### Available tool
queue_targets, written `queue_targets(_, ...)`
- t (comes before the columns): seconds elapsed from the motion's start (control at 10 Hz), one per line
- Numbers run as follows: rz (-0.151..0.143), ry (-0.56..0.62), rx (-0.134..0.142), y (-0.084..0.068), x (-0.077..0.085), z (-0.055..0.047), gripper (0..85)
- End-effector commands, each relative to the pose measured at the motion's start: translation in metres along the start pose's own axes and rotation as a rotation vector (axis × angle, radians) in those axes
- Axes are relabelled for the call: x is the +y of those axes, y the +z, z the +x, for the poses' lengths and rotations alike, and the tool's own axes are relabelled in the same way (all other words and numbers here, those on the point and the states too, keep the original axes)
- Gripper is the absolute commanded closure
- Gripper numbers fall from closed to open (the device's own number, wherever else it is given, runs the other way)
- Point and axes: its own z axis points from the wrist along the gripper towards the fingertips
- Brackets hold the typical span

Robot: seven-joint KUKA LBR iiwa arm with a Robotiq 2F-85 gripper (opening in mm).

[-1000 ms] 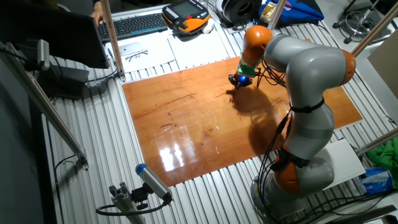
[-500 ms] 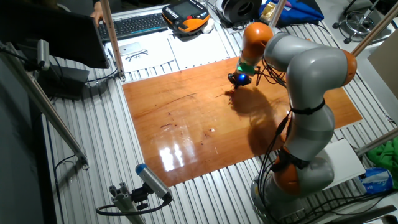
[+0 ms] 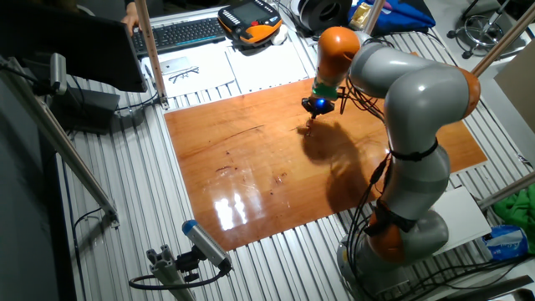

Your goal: Unfold the leg of the glasses (with one hand)

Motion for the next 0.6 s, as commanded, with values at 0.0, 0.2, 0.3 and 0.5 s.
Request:
queue_targets(0.0,0.015,-0.007,-0.004,-0.003,0.001,0.002,85.0)
queue_targets(0.2,0.039,-0.013,-0.005,-0.01,-0.002,0.006,85.0)
queue_targets(0.3,0.054,-0.018,-0.008,-0.014,-0.004,0.007,85.0)
queue_targets(0.5,0.09,-0.039,-0.021,-0.02,-0.008,0.01,85.0)
